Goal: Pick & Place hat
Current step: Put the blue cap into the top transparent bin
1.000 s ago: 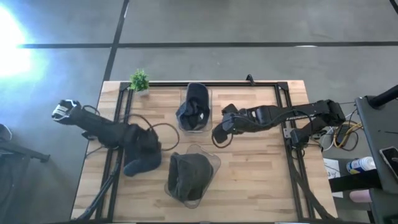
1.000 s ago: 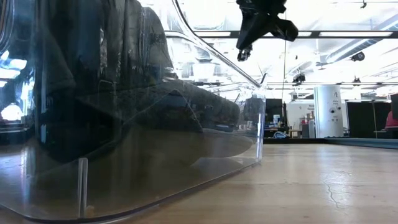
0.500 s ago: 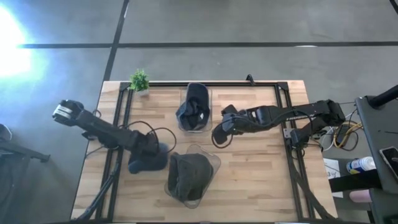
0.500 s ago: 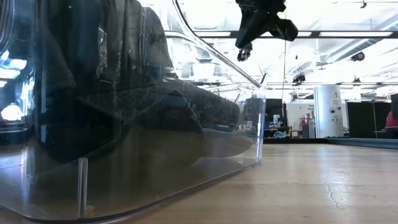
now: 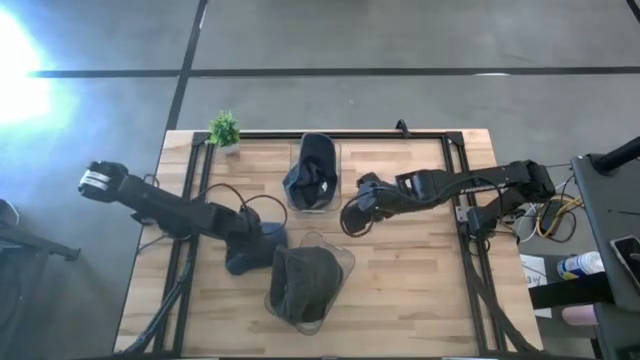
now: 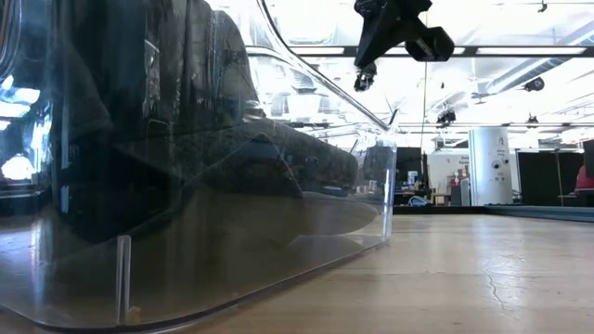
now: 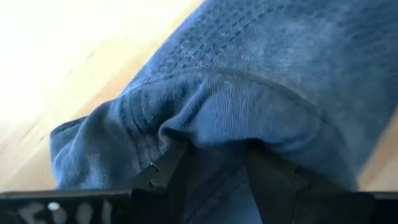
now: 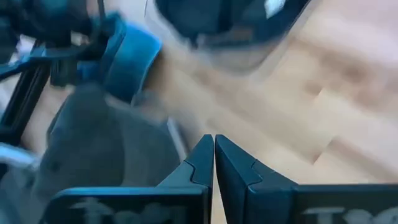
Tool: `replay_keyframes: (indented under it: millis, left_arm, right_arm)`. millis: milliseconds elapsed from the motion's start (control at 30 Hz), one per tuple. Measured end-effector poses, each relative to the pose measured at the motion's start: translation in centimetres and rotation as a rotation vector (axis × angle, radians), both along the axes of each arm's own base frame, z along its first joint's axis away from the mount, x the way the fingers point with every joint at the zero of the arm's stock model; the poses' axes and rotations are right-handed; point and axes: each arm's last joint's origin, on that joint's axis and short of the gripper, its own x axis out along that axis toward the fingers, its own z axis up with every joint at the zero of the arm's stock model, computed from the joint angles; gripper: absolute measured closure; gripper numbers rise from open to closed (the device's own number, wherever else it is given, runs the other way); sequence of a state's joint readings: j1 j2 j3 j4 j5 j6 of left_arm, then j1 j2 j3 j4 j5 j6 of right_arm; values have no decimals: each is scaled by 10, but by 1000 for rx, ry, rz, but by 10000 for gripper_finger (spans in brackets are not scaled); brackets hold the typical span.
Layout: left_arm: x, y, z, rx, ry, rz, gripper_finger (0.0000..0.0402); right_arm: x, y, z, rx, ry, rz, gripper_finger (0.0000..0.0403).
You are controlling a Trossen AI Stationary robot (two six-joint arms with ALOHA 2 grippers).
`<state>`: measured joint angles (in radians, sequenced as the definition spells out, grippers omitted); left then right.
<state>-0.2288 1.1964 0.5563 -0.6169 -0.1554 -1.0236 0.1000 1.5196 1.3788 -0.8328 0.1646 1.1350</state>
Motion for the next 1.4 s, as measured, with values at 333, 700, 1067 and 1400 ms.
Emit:
replay_keyframes:
  millis: [333,700,1067,1400]
  left_arm:
    - [-22,1,1,41,159,-31,250]
    - [-32,-16,-1,-80,215,-122,250]
    - [-23,-37,2,-157,47,-132,250]
    - [-29,-45,0,-127,50,-216,250]
  right_arm:
    - [-4,43,-56,180,199,142,390]
    - [27,66,-103,358,154,197,390]
    - [40,28,-102,200,62,-91,390]
    - [29,10,-74,114,57,-77,390]
